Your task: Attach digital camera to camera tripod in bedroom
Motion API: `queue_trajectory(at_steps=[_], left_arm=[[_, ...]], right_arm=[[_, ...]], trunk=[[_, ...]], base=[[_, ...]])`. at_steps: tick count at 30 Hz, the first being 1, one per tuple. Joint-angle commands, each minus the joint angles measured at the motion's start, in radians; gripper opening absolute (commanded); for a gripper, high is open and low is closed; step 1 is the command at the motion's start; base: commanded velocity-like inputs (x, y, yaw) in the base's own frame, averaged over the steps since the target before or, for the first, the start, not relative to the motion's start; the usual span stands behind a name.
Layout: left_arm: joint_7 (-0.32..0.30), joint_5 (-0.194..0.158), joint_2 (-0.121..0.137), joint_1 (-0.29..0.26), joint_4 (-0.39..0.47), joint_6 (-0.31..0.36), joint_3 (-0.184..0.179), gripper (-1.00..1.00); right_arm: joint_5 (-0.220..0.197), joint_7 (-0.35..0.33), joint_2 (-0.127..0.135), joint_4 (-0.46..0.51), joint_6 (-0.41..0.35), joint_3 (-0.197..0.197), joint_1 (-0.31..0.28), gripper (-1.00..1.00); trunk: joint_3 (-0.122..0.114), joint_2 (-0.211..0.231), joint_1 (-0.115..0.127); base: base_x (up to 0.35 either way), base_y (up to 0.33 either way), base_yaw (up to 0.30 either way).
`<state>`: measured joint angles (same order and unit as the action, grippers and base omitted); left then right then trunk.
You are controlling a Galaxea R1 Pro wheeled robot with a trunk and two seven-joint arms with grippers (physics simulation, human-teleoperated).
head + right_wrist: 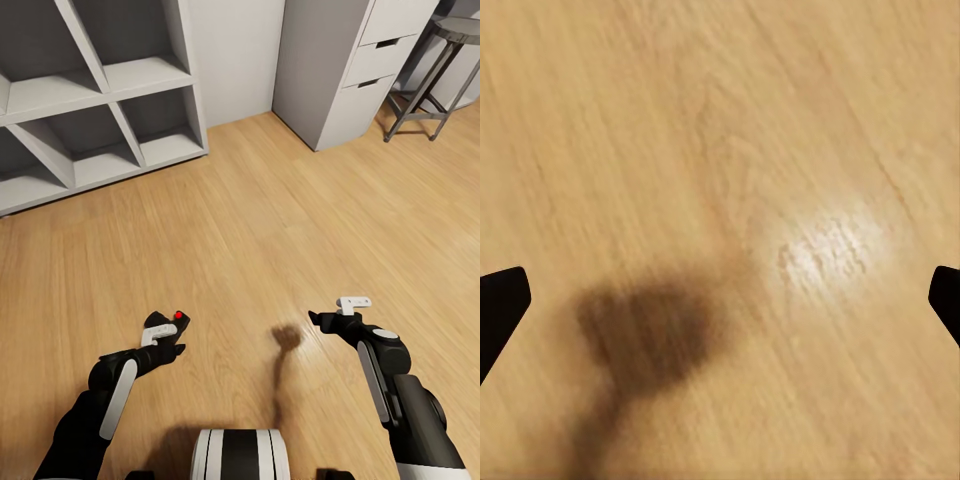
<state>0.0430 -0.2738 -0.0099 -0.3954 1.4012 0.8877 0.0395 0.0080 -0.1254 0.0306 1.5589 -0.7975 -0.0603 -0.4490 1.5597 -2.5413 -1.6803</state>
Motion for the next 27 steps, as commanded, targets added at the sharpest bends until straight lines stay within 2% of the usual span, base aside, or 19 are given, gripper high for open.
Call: queue_trajectory(at_steps=[1, 18, 22, 24, 25, 26, 27], left_arm=[[0.005, -0.008, -0.001, 0.0, 0.001, 0.005, 0.002, 1.0], [0.003, -0.005, -0.001, 0.0, -0.012, -0.009, -0.002, 1.0], [0.004, 0.0, 0.011, 0.0, -0.023, -0.01, -0.012, 1.0], [0.004, 0.006, 0.029, 0.0, -0.044, -0.011, -0.042, 1.0], [0.004, 0.012, 0.047, 0.0, -0.058, -0.012, -0.071, 1.0], [0.003, 0.02, 0.113, 0.0, -0.08, -0.014, -0.156, 1.0], [0.003, 0.021, 0.14, 0.0, -0.084, -0.014, -0.186, 1.0]], right_arm=[[0.002, -0.005, 0.0, 0.001, -0.005, -0.001, 0.0, 1.0], [0.004, -0.005, -0.002, 0.0, -0.005, 0.001, 0.0, 1.0], [0.004, -0.004, -0.002, 0.0, -0.005, 0.001, 0.0, 1.0], [0.004, -0.004, -0.002, 0.0, -0.005, 0.002, 0.0, 1.0], [0.004, -0.004, -0.002, -0.001, -0.005, 0.002, 0.0, 1.0], [0.004, -0.004, -0.001, -0.003, -0.005, 0.001, 0.0, 1.0], [0.004, -0.004, 0.0, -0.004, -0.005, 0.001, 0.0, 1.0]], trunk=[[0.001, 0.0, 0.0], [0.001, 0.0, 0.0], [0.001, 0.0, 0.0], [0.001, 0.0, 0.0], [0.001, 0.0, 0.0], [0.001, 0.0, 0.0], [0.001, 0.0, 0.0]], base=[[0.0, 0.0, 0.0], [0.0, 0.0, 0.0], [0.0, 0.0, 0.0], [0.0, 0.0, 0.0], [0.0, 0.0, 0.0], [0.0, 0.0, 0.0], [0.0, 0.0, 0.0]])
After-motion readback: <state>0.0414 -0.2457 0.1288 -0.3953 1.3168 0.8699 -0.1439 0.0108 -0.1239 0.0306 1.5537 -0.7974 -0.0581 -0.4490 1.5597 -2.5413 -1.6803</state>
